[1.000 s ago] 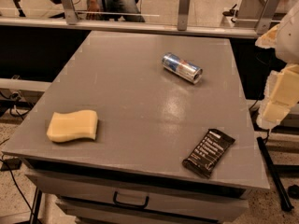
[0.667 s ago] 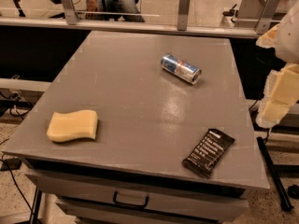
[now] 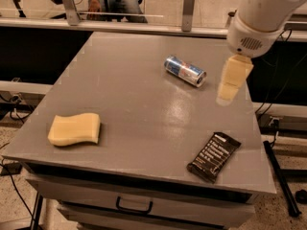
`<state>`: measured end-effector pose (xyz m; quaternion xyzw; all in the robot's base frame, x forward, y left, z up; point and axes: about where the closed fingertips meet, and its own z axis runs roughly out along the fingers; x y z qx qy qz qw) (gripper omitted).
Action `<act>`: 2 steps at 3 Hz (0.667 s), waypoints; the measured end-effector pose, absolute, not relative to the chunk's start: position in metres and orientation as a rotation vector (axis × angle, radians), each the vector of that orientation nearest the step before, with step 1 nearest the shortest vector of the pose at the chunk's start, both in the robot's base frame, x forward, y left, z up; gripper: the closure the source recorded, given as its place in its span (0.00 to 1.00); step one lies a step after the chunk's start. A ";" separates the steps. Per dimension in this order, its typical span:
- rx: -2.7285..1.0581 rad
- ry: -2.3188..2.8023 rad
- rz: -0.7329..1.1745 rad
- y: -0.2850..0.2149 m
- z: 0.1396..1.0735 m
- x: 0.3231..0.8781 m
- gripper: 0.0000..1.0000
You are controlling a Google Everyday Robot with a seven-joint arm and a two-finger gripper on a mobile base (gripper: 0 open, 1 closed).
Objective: Move redbull can near rxbar chocolate
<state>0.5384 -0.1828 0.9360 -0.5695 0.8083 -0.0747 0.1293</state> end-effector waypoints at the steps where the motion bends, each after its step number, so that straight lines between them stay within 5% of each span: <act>1: -1.647 2.416 -0.222 -0.158 0.912 0.590 0.00; 2: -1.659 2.444 -0.317 -0.146 0.897 0.617 0.00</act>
Offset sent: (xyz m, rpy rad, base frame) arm 0.1015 0.0446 -0.0547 -0.1767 0.0547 -0.0764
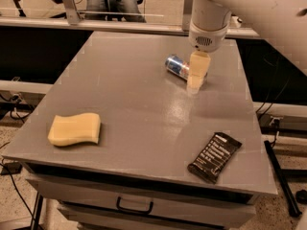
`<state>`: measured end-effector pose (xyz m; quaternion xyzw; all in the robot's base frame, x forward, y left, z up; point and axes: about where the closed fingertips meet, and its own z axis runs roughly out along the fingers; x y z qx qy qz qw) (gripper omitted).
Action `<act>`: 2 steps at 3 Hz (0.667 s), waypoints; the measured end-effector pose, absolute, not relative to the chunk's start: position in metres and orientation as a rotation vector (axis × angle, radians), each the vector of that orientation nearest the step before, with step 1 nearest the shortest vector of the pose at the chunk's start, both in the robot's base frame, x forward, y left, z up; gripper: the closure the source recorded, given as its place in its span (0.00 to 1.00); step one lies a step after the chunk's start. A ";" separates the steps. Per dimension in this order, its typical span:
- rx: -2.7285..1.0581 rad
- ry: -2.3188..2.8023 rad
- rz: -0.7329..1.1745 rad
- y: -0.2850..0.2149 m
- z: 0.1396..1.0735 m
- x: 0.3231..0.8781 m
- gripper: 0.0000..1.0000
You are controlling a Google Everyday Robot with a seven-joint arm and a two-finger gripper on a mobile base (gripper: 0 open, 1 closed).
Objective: Move redbull can near rxbar chocolate
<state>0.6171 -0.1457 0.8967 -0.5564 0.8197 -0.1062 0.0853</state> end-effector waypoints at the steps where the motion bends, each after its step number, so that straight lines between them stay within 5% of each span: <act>1: -1.651 2.452 -0.310 -0.144 0.894 0.621 0.00; 2: -1.615 2.486 -0.279 -0.135 0.883 0.638 0.00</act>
Offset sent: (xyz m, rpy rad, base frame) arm 0.0384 0.0200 -0.0253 0.0384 0.0497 -0.0795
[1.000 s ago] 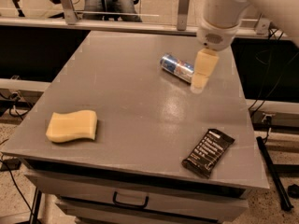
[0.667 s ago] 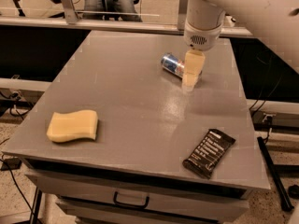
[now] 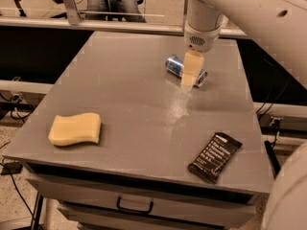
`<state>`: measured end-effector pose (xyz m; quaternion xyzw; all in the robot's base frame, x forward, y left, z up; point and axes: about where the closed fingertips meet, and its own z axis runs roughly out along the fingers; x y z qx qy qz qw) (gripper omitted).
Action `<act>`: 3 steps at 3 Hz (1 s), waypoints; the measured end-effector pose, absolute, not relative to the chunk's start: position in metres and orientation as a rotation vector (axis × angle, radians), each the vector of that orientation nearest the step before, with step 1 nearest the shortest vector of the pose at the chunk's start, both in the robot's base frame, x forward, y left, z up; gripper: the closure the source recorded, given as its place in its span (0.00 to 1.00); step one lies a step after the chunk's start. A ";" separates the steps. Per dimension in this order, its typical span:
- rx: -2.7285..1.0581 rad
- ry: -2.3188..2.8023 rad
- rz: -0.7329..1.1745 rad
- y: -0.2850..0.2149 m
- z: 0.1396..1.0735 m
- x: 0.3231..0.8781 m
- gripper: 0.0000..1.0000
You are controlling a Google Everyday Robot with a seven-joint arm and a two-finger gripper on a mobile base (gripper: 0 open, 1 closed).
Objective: Move redbull can near rxbar chocolate
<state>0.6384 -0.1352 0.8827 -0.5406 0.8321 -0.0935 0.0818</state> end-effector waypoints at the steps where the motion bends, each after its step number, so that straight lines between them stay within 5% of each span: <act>1: -1.527 2.546 -0.228 -0.131 0.871 0.662 0.00; 3: -1.387 2.602 -0.195 -0.125 0.855 0.687 0.00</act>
Offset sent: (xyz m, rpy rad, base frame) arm 0.0587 0.0139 -0.0209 0.0460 0.0047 -0.1964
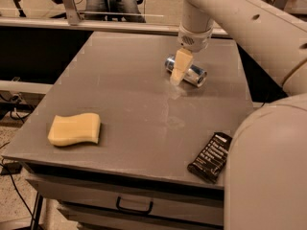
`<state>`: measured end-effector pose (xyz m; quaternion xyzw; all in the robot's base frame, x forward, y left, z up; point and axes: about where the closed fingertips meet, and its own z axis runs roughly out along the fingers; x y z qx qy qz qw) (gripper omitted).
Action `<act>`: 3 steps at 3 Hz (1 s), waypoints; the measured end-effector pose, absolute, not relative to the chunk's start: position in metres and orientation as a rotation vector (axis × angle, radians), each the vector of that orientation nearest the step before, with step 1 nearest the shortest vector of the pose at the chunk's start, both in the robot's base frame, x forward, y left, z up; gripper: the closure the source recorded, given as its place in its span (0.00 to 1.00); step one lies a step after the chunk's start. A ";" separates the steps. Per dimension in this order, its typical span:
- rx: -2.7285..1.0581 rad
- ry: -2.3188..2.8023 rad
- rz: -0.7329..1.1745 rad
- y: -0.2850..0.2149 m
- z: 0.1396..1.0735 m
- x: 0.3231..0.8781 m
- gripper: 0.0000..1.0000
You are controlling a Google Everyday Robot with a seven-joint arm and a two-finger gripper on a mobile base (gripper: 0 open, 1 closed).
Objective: Move redbull can near rxbar chocolate
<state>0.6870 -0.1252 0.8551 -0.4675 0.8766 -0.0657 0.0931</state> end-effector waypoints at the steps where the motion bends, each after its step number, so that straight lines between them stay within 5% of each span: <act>1: -1.349 2.599 -0.117 -0.137 0.844 0.680 0.00; 2: -1.358 2.588 -0.128 -0.138 0.845 0.678 0.00; 3: -1.359 2.588 -0.126 -0.137 0.843 0.679 0.16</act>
Offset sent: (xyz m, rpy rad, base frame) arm -0.0133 -0.0222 -0.0070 0.0780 -0.0016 -0.0311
